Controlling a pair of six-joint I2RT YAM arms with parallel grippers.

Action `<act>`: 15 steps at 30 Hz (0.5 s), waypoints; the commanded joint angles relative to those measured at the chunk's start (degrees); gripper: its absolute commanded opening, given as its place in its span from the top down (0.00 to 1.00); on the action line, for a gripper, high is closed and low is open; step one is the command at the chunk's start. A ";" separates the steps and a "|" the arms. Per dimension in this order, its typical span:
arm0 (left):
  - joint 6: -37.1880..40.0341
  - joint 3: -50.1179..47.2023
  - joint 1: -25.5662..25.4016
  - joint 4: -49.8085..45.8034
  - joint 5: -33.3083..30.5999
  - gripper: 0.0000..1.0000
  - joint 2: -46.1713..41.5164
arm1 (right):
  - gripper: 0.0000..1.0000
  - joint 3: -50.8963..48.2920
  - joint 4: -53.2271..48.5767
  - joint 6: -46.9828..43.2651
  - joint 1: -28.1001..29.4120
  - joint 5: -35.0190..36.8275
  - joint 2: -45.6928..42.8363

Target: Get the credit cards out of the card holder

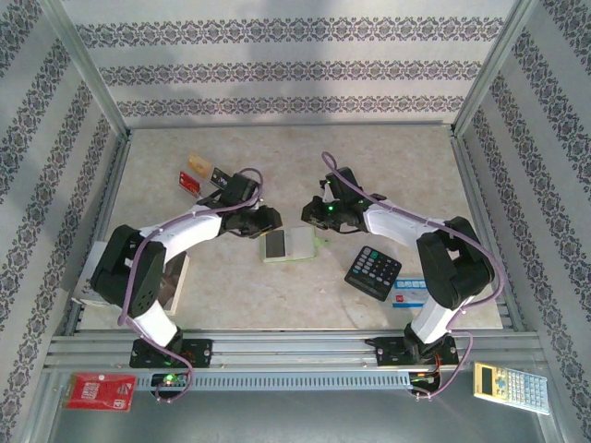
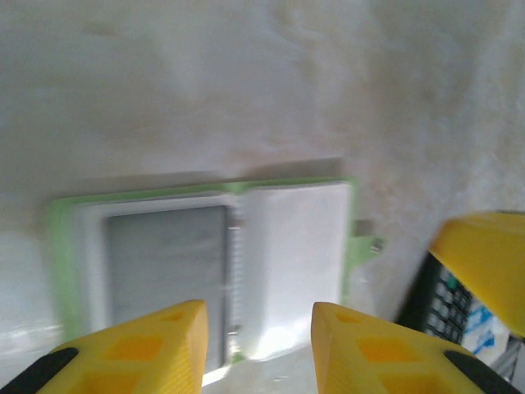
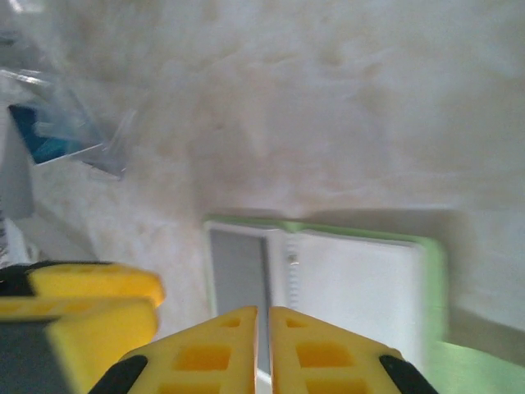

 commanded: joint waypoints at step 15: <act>0.38 -1.43 1.41 -1.46 1.69 0.72 4.78 | 0.83 3.83 2.63 2.80 5.22 -5.11 10.71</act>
